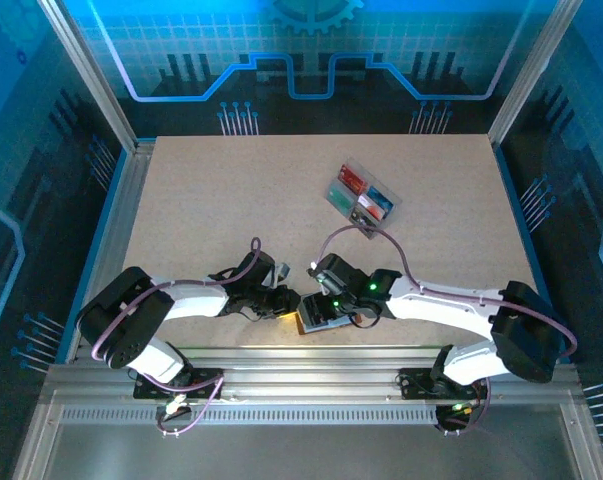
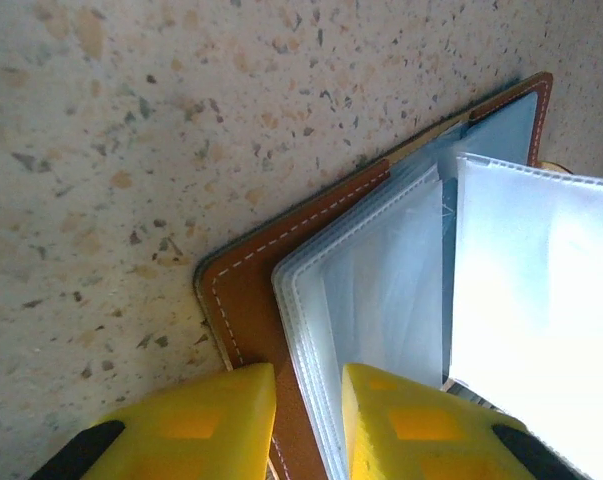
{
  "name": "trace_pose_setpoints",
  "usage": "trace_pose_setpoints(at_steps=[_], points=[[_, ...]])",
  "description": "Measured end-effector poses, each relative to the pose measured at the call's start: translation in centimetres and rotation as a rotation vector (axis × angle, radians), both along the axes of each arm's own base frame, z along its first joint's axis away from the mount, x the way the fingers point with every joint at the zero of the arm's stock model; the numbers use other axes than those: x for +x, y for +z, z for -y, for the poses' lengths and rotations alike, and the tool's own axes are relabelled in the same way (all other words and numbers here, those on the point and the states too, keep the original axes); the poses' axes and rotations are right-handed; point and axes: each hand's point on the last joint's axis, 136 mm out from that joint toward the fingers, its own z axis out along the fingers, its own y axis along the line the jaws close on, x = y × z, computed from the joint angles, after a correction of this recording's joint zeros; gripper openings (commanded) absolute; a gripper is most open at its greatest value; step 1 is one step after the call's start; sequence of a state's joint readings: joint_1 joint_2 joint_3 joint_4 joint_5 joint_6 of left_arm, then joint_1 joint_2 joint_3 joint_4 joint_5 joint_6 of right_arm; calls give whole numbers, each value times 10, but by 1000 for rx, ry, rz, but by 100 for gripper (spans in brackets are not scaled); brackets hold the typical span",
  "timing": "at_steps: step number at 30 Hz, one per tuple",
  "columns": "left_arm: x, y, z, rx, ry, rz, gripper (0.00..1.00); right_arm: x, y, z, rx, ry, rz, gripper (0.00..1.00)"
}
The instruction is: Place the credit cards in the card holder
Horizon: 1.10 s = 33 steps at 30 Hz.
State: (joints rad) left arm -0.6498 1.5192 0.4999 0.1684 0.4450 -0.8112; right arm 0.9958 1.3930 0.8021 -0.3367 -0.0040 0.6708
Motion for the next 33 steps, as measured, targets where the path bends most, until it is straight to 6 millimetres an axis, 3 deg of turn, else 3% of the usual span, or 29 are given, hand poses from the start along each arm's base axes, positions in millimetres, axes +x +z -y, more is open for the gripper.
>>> trace_pose_setpoints(at_steps=[7,12,20,33], points=[[-1,5,2,-18,-3,-2,36,-10,-22,-15,51,54,-64,74],[1,13,-1,-29,15,0,37,-16,-22,-22,105,83,-78,77],[0,27,-8,-27,32,14,33,-19,-24,-32,166,122,-90,78],[8,39,-3,-33,37,23,14,-19,-27,-37,207,142,-106,82]])
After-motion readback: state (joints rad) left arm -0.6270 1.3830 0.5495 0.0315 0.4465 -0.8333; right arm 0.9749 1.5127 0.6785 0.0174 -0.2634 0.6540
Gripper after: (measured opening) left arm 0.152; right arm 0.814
